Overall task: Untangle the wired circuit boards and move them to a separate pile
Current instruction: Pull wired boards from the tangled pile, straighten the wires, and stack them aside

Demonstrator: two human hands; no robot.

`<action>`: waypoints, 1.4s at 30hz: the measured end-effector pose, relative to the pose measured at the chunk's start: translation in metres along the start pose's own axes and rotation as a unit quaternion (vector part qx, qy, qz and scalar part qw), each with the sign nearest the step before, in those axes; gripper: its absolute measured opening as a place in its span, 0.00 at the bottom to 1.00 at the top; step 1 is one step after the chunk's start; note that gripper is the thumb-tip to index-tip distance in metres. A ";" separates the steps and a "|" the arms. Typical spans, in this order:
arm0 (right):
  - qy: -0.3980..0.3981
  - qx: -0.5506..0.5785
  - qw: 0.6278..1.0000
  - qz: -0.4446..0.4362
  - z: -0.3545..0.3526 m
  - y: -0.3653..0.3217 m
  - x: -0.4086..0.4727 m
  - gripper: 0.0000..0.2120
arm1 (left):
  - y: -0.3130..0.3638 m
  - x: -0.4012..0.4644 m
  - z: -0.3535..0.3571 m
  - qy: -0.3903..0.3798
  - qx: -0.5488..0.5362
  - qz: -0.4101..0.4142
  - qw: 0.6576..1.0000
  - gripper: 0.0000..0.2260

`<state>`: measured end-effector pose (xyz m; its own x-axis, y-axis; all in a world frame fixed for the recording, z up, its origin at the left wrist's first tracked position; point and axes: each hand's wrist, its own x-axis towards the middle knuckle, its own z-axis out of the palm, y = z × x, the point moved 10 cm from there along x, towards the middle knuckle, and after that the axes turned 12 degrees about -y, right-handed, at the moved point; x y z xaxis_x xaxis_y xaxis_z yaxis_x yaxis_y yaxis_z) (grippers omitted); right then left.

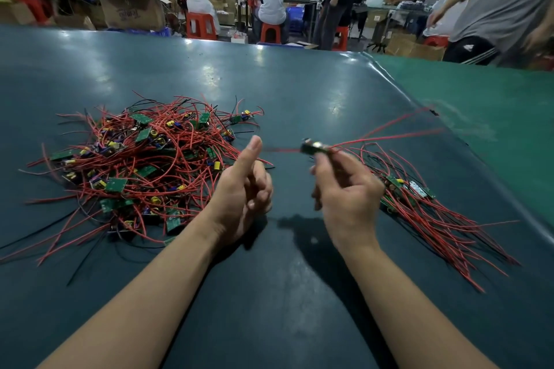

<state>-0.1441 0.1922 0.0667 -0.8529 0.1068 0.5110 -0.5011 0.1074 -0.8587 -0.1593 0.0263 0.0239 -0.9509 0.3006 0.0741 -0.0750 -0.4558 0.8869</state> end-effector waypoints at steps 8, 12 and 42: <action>0.240 0.226 0.920 0.213 -0.049 0.066 -0.022 0.15 | 0.032 -0.021 0.011 0.082 0.514 0.172 0.836 0.23; 0.177 0.210 0.938 0.211 -0.035 0.061 -0.015 0.17 | 0.060 -0.041 0.018 0.194 0.674 0.245 0.669 0.13; -0.228 0.245 0.898 0.286 0.057 0.043 -0.020 0.18 | 0.055 -0.055 0.071 0.002 0.623 0.412 0.665 0.11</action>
<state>-0.1567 0.1388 0.0172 -0.9066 -0.4219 0.0086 0.1284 -0.2953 -0.9467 -0.0900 0.0442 0.1005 -0.5157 0.3757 0.7700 0.7765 0.5847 0.2348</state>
